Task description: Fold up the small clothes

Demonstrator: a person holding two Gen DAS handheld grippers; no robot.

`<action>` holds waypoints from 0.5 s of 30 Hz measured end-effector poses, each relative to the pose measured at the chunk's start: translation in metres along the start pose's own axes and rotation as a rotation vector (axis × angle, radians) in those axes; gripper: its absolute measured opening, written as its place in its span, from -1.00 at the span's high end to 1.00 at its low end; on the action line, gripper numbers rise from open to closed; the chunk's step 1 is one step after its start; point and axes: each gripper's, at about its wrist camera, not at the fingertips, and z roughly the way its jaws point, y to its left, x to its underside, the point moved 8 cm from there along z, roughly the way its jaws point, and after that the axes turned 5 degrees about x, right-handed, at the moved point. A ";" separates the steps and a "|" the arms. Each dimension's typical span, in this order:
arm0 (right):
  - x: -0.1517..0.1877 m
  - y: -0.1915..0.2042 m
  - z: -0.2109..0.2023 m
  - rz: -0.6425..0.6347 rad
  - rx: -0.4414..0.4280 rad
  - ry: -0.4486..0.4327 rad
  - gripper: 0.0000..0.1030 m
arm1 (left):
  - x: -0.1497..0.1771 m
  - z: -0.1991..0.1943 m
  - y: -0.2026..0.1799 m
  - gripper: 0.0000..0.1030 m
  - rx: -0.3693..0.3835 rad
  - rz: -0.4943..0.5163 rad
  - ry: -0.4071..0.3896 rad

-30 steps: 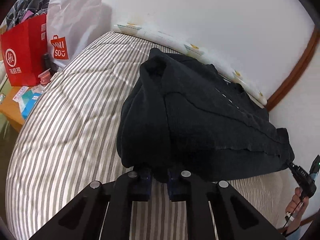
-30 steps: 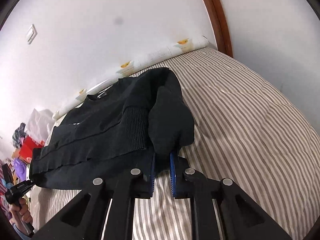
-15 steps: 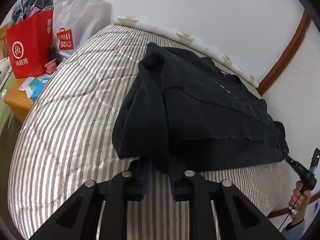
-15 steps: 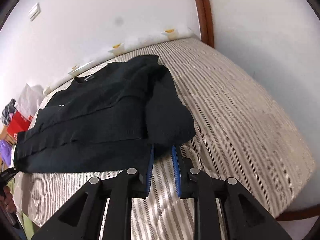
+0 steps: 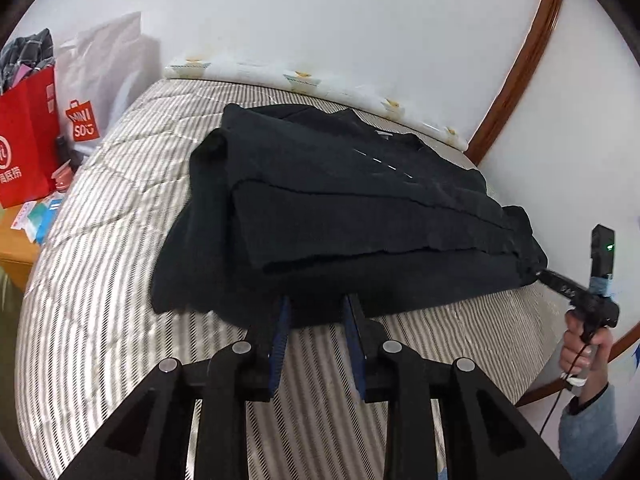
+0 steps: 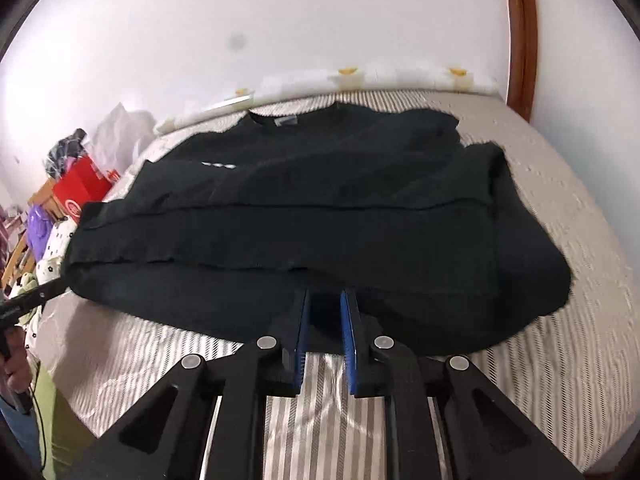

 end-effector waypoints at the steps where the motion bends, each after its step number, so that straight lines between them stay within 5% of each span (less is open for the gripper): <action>1: 0.000 -0.001 0.007 0.009 0.003 0.019 0.77 | -0.002 0.005 -0.001 0.53 0.001 -0.002 0.011; 9: -0.009 -0.006 0.019 0.031 0.041 0.045 0.98 | -0.012 0.044 -0.010 0.54 -0.028 0.028 0.078; 15: -0.024 -0.004 0.031 -0.024 0.152 0.014 0.99 | -0.030 0.052 -0.007 0.54 -0.059 0.037 0.058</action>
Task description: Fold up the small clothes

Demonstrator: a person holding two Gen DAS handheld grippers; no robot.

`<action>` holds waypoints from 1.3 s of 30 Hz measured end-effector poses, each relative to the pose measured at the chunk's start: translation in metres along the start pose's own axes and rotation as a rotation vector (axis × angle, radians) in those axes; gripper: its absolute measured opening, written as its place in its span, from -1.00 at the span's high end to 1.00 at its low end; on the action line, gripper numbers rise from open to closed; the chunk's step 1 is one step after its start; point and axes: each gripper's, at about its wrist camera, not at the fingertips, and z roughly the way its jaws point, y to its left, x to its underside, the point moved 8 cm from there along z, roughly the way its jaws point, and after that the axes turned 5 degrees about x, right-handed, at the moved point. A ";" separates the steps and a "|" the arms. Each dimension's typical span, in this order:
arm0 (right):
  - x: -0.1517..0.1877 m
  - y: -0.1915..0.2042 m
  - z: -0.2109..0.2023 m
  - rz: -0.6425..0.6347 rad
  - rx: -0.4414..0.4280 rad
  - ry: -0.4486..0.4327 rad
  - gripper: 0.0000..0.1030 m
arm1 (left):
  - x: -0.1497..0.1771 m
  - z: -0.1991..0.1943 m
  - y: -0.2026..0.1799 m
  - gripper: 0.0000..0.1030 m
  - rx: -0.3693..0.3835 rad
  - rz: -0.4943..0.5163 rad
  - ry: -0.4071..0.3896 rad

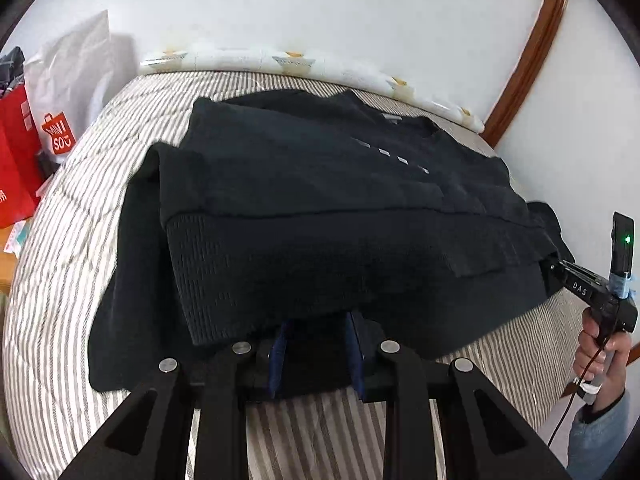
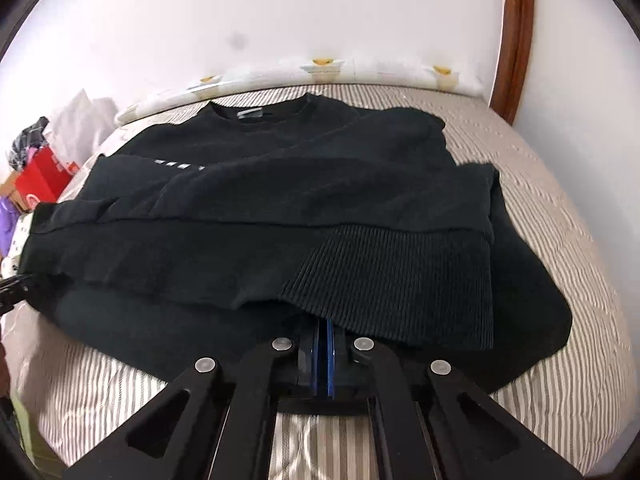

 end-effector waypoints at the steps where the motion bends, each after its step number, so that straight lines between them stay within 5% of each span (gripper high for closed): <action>1: -0.005 -0.001 0.002 0.008 0.003 -0.009 0.99 | -0.005 -0.002 0.001 0.54 -0.003 0.002 -0.015; 10: -0.058 -0.006 0.021 0.088 -0.008 -0.073 0.97 | -0.059 0.003 0.008 0.54 -0.018 0.003 -0.089; 21: -0.124 -0.030 0.070 0.131 0.033 -0.038 0.89 | -0.129 0.035 0.037 0.54 -0.033 -0.064 -0.123; 25: -0.143 -0.041 0.063 0.131 0.054 -0.090 0.41 | -0.132 0.026 0.046 0.45 -0.040 -0.052 -0.142; 29: -0.146 -0.047 0.061 0.112 0.036 -0.102 0.01 | -0.130 0.021 0.063 0.09 -0.102 -0.031 -0.145; 37: -0.140 -0.060 0.106 0.061 0.087 0.020 0.01 | -0.132 0.053 0.086 0.09 -0.128 0.004 -0.030; 39: -0.139 -0.058 0.111 0.049 0.073 0.027 0.19 | -0.131 0.057 0.086 0.38 -0.117 -0.010 -0.031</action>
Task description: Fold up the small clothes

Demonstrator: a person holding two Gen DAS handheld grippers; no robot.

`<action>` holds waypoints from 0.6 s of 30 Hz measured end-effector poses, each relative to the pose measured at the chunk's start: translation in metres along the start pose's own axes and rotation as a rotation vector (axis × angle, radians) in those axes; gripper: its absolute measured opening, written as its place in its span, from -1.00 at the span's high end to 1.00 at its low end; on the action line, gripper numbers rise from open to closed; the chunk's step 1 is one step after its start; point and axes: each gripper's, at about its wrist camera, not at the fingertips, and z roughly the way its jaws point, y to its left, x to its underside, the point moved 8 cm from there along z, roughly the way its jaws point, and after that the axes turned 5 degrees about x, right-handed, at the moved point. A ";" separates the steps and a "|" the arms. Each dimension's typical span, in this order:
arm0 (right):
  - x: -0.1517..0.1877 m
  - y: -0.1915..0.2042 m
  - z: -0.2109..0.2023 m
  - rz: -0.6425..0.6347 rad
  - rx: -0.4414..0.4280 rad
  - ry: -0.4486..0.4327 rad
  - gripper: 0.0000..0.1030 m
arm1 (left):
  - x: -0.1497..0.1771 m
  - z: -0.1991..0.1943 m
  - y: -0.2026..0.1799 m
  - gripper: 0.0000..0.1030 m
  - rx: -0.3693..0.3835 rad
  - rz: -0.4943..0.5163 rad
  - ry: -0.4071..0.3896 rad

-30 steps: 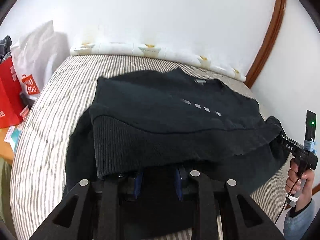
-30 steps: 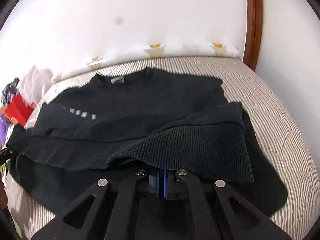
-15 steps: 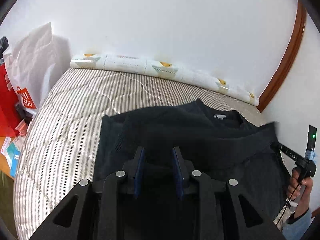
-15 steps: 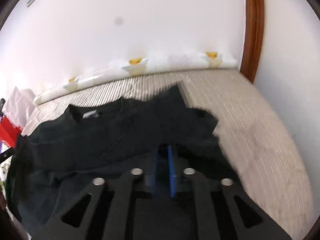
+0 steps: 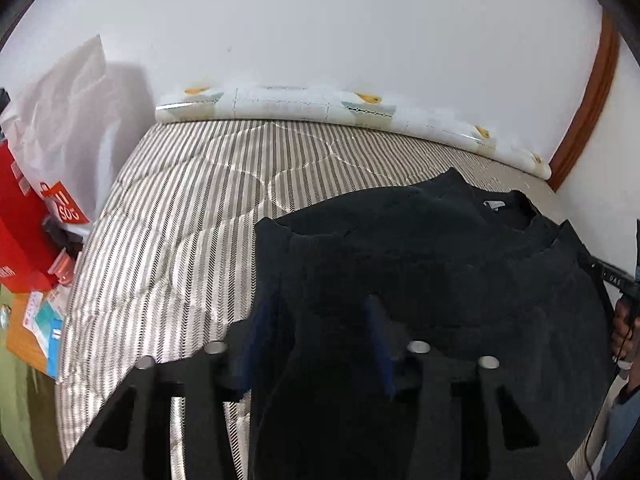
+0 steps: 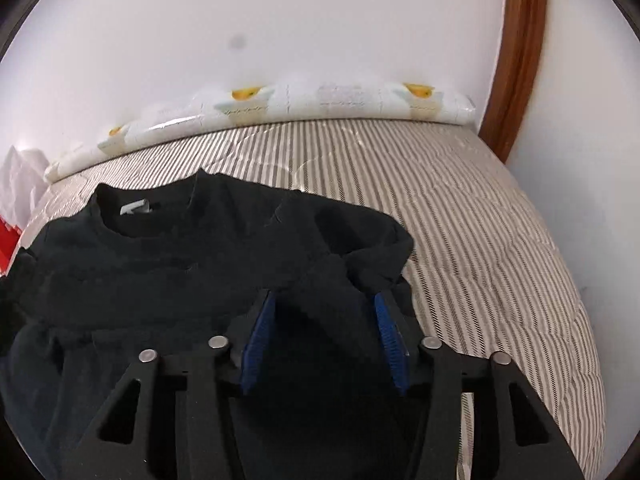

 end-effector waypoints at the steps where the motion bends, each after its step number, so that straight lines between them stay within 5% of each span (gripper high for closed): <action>1: 0.000 0.002 0.000 -0.005 -0.009 -0.001 0.45 | 0.001 -0.001 -0.001 0.69 0.004 0.000 -0.003; 4: 0.000 0.004 -0.004 -0.032 -0.012 -0.025 0.89 | -0.004 -0.014 -0.008 0.80 -0.026 0.035 -0.064; 8: -0.012 -0.003 -0.034 -0.009 -0.067 -0.148 0.90 | -0.025 -0.035 -0.020 0.82 -0.020 0.032 -0.160; 12: -0.027 -0.020 -0.056 0.049 -0.096 -0.251 0.90 | -0.045 -0.022 -0.023 0.81 -0.036 0.026 -0.168; 18: -0.007 -0.029 0.008 0.036 0.003 -0.050 0.90 | -0.040 0.022 -0.016 0.80 -0.085 0.009 -0.085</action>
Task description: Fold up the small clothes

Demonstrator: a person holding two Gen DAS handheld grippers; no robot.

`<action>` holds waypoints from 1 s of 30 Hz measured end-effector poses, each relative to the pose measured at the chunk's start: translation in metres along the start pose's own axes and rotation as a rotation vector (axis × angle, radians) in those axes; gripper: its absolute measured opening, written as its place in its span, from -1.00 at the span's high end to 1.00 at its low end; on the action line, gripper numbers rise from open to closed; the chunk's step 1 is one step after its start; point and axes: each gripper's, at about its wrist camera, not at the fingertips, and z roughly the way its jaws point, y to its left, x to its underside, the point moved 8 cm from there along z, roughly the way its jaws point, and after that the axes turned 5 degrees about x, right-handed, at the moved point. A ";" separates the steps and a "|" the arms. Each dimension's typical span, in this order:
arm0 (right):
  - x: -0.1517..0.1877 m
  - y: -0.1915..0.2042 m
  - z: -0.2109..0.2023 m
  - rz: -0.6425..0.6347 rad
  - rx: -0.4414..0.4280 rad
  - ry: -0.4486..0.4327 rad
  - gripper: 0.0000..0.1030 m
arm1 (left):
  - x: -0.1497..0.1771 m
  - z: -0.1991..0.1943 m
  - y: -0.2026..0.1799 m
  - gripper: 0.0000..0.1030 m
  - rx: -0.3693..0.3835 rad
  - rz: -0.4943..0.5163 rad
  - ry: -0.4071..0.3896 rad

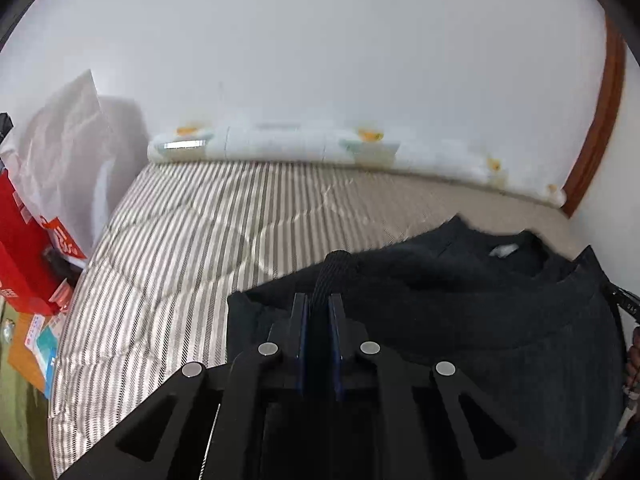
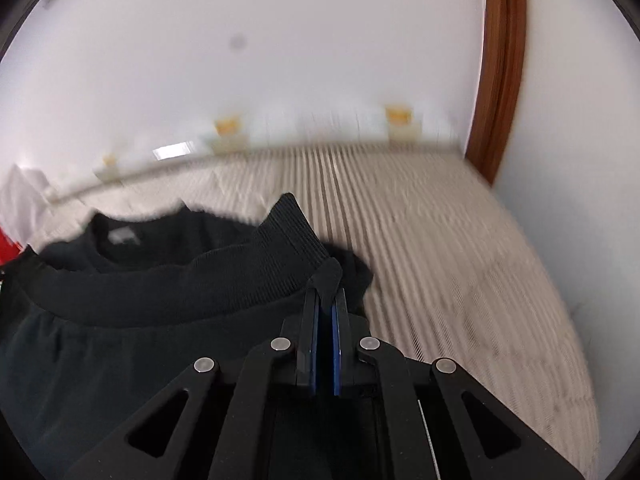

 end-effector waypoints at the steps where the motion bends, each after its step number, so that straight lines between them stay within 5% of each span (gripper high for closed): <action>1: 0.001 -0.001 0.004 0.004 0.000 0.014 0.88 | 0.004 0.005 0.001 0.79 -0.008 -0.002 0.015; 10: 0.015 -0.010 -0.019 0.003 0.025 0.030 0.49 | 0.020 -0.005 0.004 0.33 0.006 -0.022 0.078; 17: 0.069 -0.033 -0.043 0.006 0.061 0.089 0.44 | 0.056 -0.035 0.007 0.21 -0.065 0.019 0.097; 30: 0.133 -0.046 -0.116 0.003 0.162 0.054 0.44 | 0.122 -0.097 0.026 0.19 -0.094 0.028 0.090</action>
